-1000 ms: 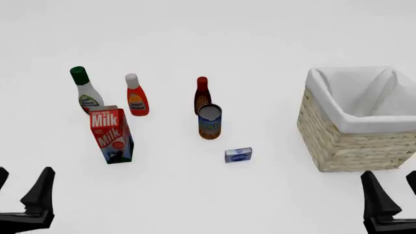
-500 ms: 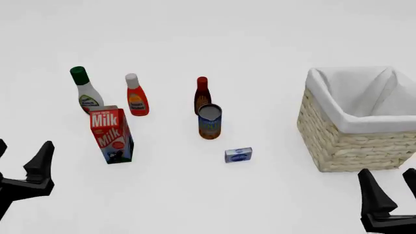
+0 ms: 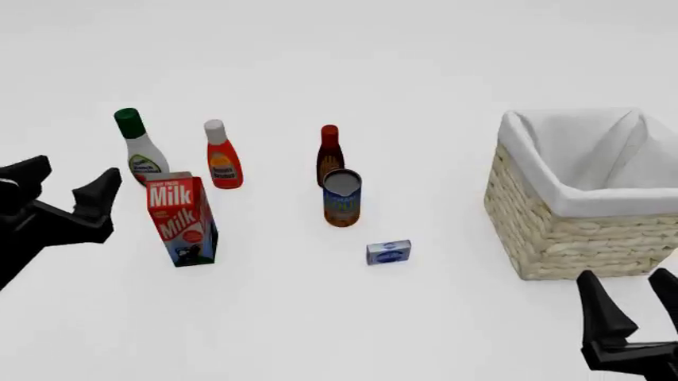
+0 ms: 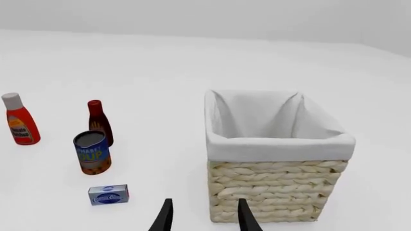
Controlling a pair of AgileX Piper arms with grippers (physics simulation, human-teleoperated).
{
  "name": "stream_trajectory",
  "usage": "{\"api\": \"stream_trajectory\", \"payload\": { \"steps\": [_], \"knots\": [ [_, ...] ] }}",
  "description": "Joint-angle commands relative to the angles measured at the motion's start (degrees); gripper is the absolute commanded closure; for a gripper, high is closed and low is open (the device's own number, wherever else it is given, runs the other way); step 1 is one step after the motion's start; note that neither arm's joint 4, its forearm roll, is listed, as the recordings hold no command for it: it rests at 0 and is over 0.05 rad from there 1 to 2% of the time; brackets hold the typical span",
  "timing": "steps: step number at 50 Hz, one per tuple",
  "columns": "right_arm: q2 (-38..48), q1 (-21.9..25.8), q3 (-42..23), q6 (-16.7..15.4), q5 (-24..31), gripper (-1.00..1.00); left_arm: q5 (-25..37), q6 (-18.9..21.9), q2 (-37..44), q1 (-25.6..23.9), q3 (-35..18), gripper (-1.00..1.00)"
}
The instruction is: Pick the ketchup and place it in the basket.
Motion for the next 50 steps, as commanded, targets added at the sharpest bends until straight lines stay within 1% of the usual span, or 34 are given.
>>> {"api": "stream_trajectory", "payload": {
  "steps": [1, 5, 8, 12, 17, 18, 19, 21, 25, 27, 28, 29, 30, 31, 34, 35, 36, 42, 43, 50],
  "knots": [
    [2.4, 0.2, 0.0, -0.1, -1.9, -1.00, 3.6, 1.7, 7.4, -2.0, -9.1, -1.00],
    [2.7, 0.3, 0.0, -0.1, -2.2, -1.00, 3.9, 2.5, 9.1, -2.3, -10.7, -1.00],
    [3.0, 0.3, 0.0, -0.1, -2.4, -1.00, 4.6, 3.2, 11.8, -2.9, -13.0, -1.00],
    [3.3, 0.2, 0.0, -0.2, -2.6, -1.00, 6.6, 2.5, 15.1, -3.6, -16.5, -1.00],
    [3.4, 0.3, 0.0, -0.1, -2.6, -1.00, 8.0, 3.1, 17.5, -3.9, -19.7, -1.00],
    [3.4, 0.2, 0.0, -0.2, -2.6, -1.00, 8.4, 3.6, 18.2, -4.0, -20.8, -1.00],
    [3.7, 0.1, 0.0, -0.2, -2.8, -1.00, 11.6, 3.1, 22.8, -4.7, -27.4, -1.00],
    [3.7, 0.1, 0.0, -0.2, -2.8, -1.00, 13.0, 2.8, 24.8, -4.5, -30.4, -1.00],
    [3.9, 0.1, 0.0, -0.2, -2.9, -1.00, 14.6, 2.5, 27.5, -4.5, -34.2, -1.00],
    [3.9, 0.1, 0.0, -0.2, -2.9, -1.00, 14.6, 3.0, 28.4, -4.2, -34.9, -1.00],
    [4.1, 0.0, 0.0, -0.2, -3.1, -1.00, 15.1, 2.5, 29.4, -4.2, -35.9, -1.00],
    [4.2, 0.0, 0.0, -0.2, -3.2, -1.00, 15.9, 1.8, 32.2, -3.7, -37.9, -1.00],
    [4.4, 0.0, 0.0, -0.2, -3.3, -1.00, 15.1, 2.7, 32.4, -3.2, -38.0, -1.00],
    [4.4, 0.0, 0.0, -0.1, -3.4, -1.00, 15.5, 2.3, 32.9, -3.3, -38.5, -1.00],
    [4.4, 0.0, 0.0, -0.1, -3.3, -1.00, 15.0, 3.1, 34.1, -2.8, -39.5, -1.00],
    [4.5, 0.0, 0.0, -0.1, -3.4, -1.00, 14.4, 4.0, 34.0, -2.3, -39.4, -1.00],
    [4.6, -0.1, 0.0, -0.1, -3.5, -1.00, 15.5, 3.1, 36.6, -2.2, -41.6, -1.00],
    [4.8, -0.2, 0.0, -0.2, -3.7, -1.00, 15.3, 3.6, 39.8, -1.5, -43.6, -1.00],
    [5.4, -0.2, 0.0, -0.2, -4.2, -1.00, 14.8, 4.1, 41.3, -1.0, -44.4, -1.00],
    [6.5, -0.2, 0.0, -0.2, -5.0, -1.00, 14.4, 3.9, 44.2, -0.8, -45.1, -1.00]
  ]
}}
